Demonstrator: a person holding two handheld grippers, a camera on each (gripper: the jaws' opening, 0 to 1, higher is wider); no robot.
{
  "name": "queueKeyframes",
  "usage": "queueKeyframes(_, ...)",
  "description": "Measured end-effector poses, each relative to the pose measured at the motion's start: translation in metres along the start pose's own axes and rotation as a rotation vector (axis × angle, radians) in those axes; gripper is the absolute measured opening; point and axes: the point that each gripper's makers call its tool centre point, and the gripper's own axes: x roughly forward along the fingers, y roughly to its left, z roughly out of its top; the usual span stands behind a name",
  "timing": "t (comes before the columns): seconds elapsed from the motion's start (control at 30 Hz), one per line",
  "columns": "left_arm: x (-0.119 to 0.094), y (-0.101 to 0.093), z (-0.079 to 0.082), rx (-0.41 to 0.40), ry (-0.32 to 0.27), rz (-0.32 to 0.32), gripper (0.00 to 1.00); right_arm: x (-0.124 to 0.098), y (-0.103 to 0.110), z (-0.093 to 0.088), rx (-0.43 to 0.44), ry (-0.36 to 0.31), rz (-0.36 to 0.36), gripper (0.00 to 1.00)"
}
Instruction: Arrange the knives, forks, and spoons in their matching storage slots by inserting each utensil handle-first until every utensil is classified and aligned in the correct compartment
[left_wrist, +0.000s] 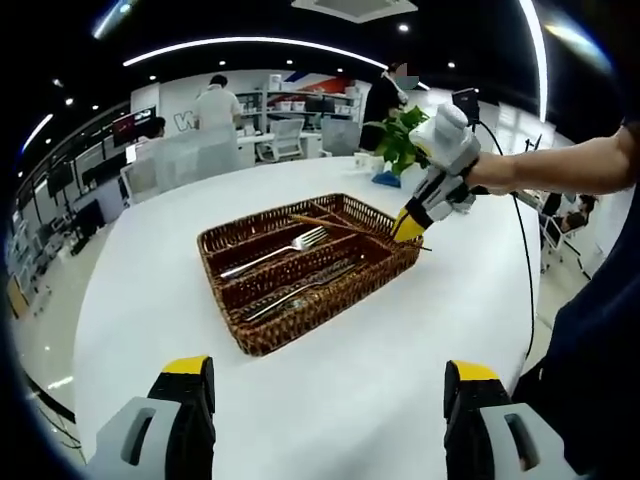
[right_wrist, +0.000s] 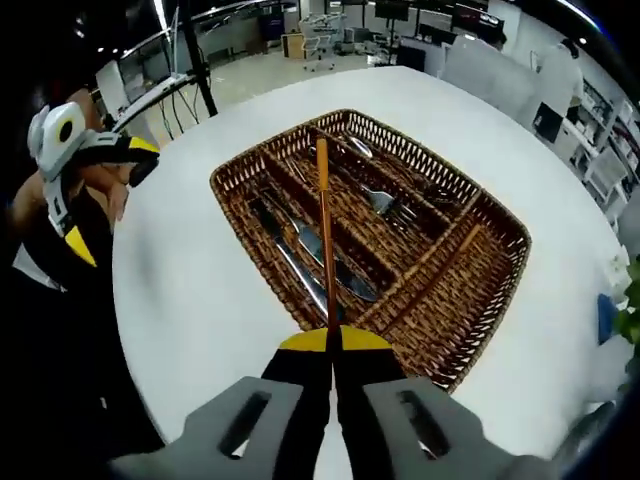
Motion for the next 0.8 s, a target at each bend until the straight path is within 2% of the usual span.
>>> queueKeyframes(0.2,-0.002,0.005,-0.006,-0.017,-0.006,0.007,1.00,0.002,-0.017,-0.006,0.071,0.008,-0.035,0.00)
queueKeyframes(0.33,-0.002,0.007,-0.010,-0.029,-0.004,0.009,1.00,0.003,-0.025,-0.005,0.163,-0.016,-0.035,0.00)
queueKeyframes(0.5,0.001,0.009,-0.011,-0.037,0.000,0.008,1.00,0.003,-0.032,-0.003,0.197,-0.023,-0.042,0.00)
queueKeyframes(0.67,0.003,0.011,-0.008,-0.035,-0.005,0.010,1.00,0.002,-0.047,-0.001,0.341,-0.045,-0.048,0.00)
queueKeyframes(0.8,0.003,0.014,-0.008,-0.042,-0.007,0.016,1.00,0.003,-0.061,0.000,0.509,-0.058,-0.055,0.00)
